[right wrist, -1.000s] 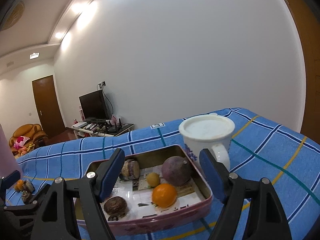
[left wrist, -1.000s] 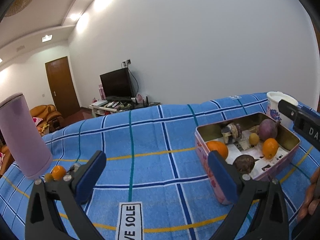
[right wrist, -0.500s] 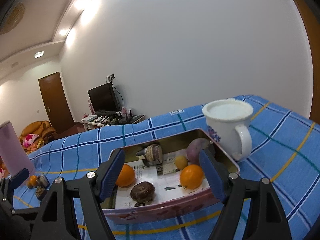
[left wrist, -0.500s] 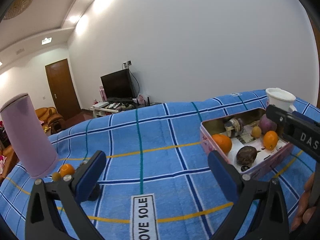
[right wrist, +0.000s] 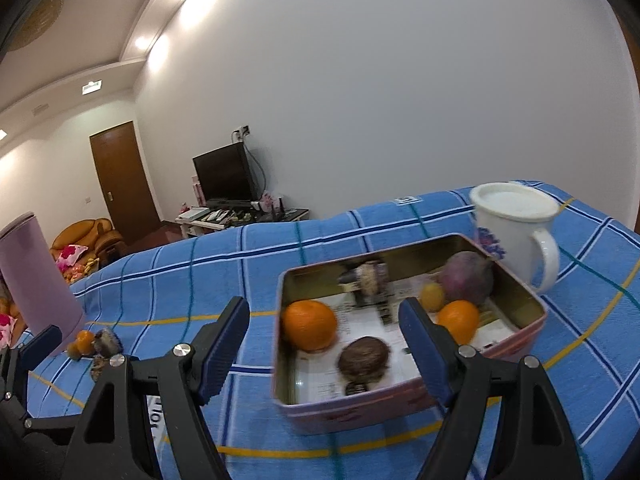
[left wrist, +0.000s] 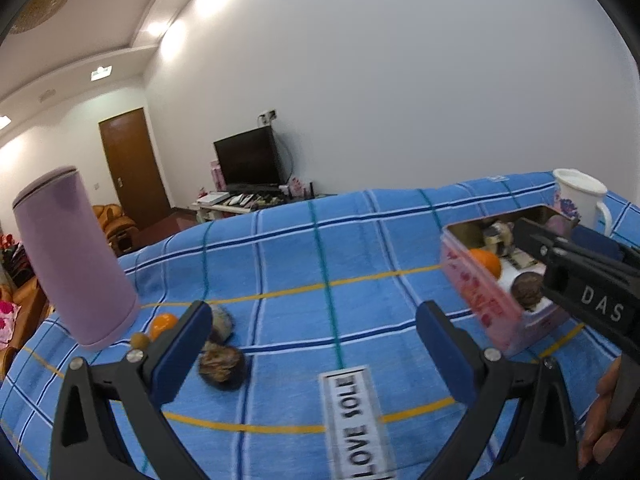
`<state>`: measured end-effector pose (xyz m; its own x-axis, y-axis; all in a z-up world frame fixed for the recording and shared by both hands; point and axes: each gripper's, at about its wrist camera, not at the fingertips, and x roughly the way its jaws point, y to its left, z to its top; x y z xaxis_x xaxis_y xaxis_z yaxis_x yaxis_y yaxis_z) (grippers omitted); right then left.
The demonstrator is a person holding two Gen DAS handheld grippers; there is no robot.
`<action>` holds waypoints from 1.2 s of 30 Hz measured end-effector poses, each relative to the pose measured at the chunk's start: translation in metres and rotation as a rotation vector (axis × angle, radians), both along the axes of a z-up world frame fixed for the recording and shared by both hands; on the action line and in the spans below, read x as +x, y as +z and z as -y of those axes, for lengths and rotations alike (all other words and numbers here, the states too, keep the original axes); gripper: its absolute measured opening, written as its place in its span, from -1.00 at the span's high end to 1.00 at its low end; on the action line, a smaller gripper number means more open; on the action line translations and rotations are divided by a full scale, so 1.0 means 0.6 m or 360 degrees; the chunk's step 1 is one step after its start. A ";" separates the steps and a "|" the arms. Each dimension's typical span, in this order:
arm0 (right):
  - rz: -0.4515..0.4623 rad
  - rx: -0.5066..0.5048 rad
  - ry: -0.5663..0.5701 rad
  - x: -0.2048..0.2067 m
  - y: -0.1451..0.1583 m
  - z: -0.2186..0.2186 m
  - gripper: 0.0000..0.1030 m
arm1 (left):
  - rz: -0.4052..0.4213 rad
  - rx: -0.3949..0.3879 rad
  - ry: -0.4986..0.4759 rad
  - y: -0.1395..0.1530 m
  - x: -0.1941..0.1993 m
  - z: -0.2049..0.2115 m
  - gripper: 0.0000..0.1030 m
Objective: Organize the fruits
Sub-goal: 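Move both tools back toward the remaining fruits on the bedspread, then grasp the dark round fruit with the right tool while the left tool grasps an orange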
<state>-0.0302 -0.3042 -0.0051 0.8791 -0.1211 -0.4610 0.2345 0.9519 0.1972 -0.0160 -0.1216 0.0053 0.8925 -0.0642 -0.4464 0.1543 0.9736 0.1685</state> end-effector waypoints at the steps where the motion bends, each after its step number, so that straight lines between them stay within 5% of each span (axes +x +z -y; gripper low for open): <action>1: -0.0006 0.0002 0.0010 0.004 -0.001 -0.007 -0.52 | -0.0006 0.0001 0.0012 0.000 0.001 -0.008 -1.00; 27: -0.0235 0.0040 0.0421 0.103 -0.025 -0.214 -0.52 | -0.0147 0.0068 0.0220 0.000 0.119 -0.243 -1.00; 36: -0.0427 -0.0061 0.0728 0.146 -0.048 -0.321 -0.42 | -0.0358 -0.0098 0.0364 -0.029 0.163 -0.340 -1.00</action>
<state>0.0574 -0.1114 -0.0337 0.6979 0.2257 -0.6797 -0.1686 0.9741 0.1504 0.0819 0.0824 -0.0121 0.7665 0.0936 -0.6354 -0.0428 0.9946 0.0949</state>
